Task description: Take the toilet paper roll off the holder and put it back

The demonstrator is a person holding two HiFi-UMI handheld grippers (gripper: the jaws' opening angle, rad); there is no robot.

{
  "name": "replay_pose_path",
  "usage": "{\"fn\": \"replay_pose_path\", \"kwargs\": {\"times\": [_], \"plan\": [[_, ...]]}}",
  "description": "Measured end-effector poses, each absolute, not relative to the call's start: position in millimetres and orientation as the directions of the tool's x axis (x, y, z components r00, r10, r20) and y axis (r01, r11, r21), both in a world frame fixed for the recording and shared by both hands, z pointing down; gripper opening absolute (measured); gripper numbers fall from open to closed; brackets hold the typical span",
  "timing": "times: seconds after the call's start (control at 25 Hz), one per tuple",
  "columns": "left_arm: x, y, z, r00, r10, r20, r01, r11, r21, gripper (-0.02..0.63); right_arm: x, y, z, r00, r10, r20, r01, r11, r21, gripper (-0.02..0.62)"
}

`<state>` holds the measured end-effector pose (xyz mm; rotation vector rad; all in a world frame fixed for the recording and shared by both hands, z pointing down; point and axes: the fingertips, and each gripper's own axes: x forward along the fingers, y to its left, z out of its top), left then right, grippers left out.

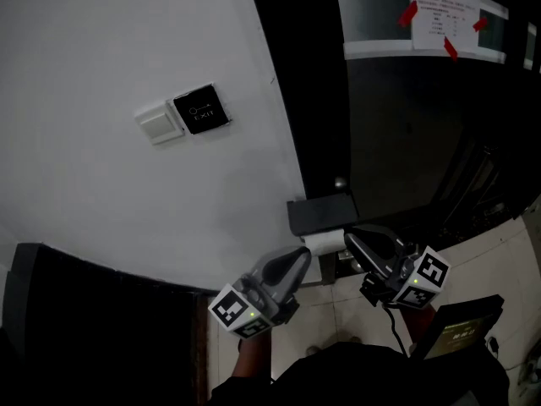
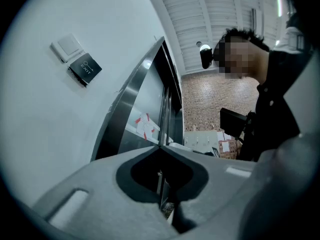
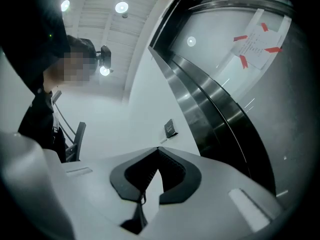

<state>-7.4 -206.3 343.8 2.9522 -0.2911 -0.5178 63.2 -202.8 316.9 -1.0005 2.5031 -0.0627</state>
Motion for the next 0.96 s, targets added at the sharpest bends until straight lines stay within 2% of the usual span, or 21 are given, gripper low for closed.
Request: {"fn": "replay_pose_path", "kwargs": {"times": [0.96], "plan": [[-4,-210,350,0.930,-0.209,-0.304,-0.164,-0.973,0.165,0.000,64,-206,329,-0.637,-0.686,-0.351,-0.671,0.718,-0.185,0.000]]}}
